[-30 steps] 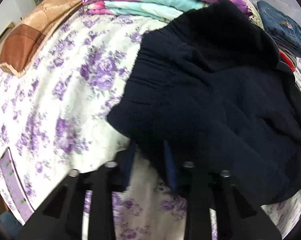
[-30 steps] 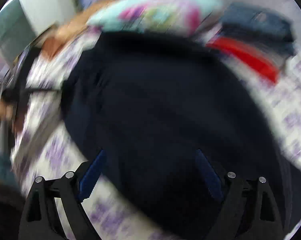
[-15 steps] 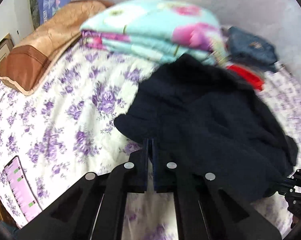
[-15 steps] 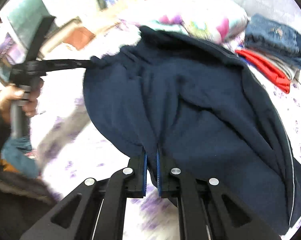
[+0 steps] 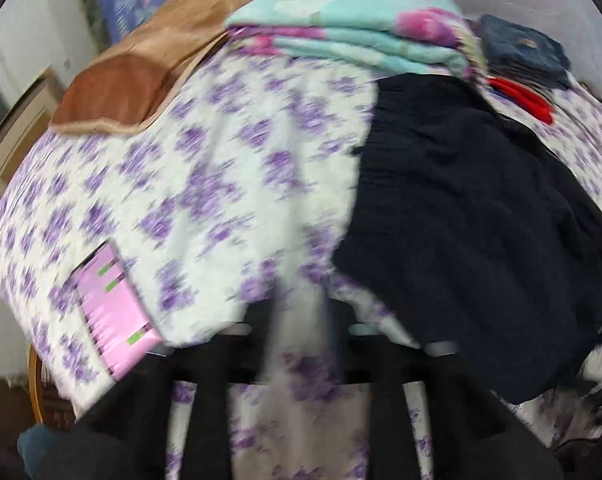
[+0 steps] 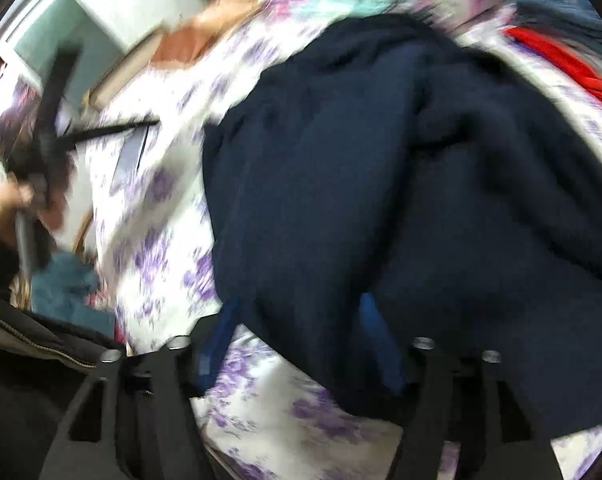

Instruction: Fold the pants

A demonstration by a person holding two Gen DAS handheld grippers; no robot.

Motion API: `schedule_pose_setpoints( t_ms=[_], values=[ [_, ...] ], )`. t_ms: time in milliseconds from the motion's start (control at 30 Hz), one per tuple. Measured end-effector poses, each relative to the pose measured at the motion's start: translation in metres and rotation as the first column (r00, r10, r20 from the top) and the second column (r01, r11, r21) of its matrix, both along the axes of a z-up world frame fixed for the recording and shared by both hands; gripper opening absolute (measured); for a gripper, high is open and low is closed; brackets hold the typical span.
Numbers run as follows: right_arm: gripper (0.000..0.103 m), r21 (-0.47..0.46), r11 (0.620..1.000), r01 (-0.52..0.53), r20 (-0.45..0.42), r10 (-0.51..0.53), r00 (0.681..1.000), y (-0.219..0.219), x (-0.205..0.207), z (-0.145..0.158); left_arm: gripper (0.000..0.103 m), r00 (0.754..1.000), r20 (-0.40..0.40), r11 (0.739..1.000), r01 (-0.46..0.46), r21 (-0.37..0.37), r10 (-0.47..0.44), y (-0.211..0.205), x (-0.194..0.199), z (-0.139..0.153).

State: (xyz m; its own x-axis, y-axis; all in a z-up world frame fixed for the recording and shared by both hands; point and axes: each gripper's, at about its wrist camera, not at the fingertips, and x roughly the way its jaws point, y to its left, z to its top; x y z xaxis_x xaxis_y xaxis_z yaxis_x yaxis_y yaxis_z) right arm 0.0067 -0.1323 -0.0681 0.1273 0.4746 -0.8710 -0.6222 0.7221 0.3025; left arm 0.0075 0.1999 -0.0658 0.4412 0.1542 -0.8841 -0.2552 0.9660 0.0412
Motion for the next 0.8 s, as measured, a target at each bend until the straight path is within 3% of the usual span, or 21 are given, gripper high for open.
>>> schedule_pose_setpoints(
  t_ms=[33, 67, 133, 200, 300, 333, 400, 467, 500, 567, 600, 633, 733, 800],
  values=[
    [0.078, 0.0, 0.996, 0.084, 0.051, -0.084, 0.995, -0.026, 0.007, 0.012, 0.068, 1.0, 0.014, 1.0, 0.012, 0.003, -0.012, -0.007, 0.005, -0.003],
    [0.078, -0.007, 0.99, 0.143, 0.074, -0.142, 0.987, -0.045, 0.011, 0.016, 0.066, 1.0, 0.023, 1.0, 0.018, 0.004, -0.018, -0.014, 0.007, -0.005],
    [0.08, -0.076, 0.931, 0.358, 0.139, -0.346, 0.928, -0.103, 0.026, 0.02, 0.066, 0.999, 0.024, 0.999, 0.034, -0.008, -0.033, -0.027, 0.017, -0.009],
    [0.081, -0.139, 0.797, 0.588, 0.177, -0.564, 0.807, -0.166, 0.036, 0.013, 0.066, 1.0, 0.017, 0.999, 0.026, -0.02, -0.026, -0.034, 0.03, -0.014],
    [0.081, -0.155, 0.492, 0.857, 0.146, -0.846, 0.513, -0.266, 0.037, -0.014, 0.068, 0.999, 0.022, 0.999, 0.031, -0.027, -0.031, -0.044, 0.04, -0.015],
    [0.081, -0.13, 0.421, 0.898, 0.082, -0.898, 0.433, -0.291, 0.037, -0.026, 0.071, 0.999, 0.022, 0.999, 0.03, -0.026, -0.029, -0.046, 0.04, -0.014],
    [0.082, -0.081, 0.361, 0.929, -0.046, -0.932, 0.359, -0.314, 0.045, -0.049, 0.073, 1.0, 0.019, 1.0, 0.023, -0.019, -0.022, -0.048, 0.039, -0.013],
    [0.083, -0.047, 0.341, 0.939, -0.019, -0.94, 0.341, -0.31, 0.054, -0.05, 0.073, 1.0, 0.005, 1.0, 0.015, -0.001, -0.015, -0.049, 0.041, -0.013],
    [0.078, -0.027, 0.35, 0.936, 0.006, -0.937, 0.35, -0.306, 0.062, -0.049, 0.073, 1.0, 0.001, 1.0, 0.013, 0.006, -0.013, -0.048, 0.042, -0.012],
    [0.044, -0.032, 0.377, 0.926, 0.015, -0.926, 0.378, -0.305, 0.081, -0.053, 0.074, 1.0, -0.001, 1.0, 0.004, 0.009, -0.004, -0.046, 0.042, -0.01],
    [0.017, -0.062, 0.4, 0.914, 0.032, -0.915, 0.402, -0.305, 0.091, -0.053, 0.075, 1.0, -0.004, 1.0, -0.004, 0.008, 0.004, -0.045, 0.043, -0.01],
    [0.011, -0.038, 0.434, 0.9, 0.01, -0.901, 0.435, -0.303, 0.095, -0.051, 0.076, 1.0, -0.009, 1.0, -0.018, 0.007, 0.018, -0.043, 0.044, -0.011],
    [0.01, 0.034, 0.476, 0.879, 0.027, -0.88, 0.475, -0.309, 0.089, -0.022, 0.079, 0.999, -0.015, 1.0, -0.029, 0.01, 0.029, -0.04, 0.046, -0.012],
    [0.01, 0.091, 0.474, 0.876, 0.042, -0.881, 0.472, -0.321, 0.063, 0.008, 0.081, 0.999, -0.016, 1.0, -0.029, 0.01, 0.029, -0.038, 0.046, -0.014]
  ],
)
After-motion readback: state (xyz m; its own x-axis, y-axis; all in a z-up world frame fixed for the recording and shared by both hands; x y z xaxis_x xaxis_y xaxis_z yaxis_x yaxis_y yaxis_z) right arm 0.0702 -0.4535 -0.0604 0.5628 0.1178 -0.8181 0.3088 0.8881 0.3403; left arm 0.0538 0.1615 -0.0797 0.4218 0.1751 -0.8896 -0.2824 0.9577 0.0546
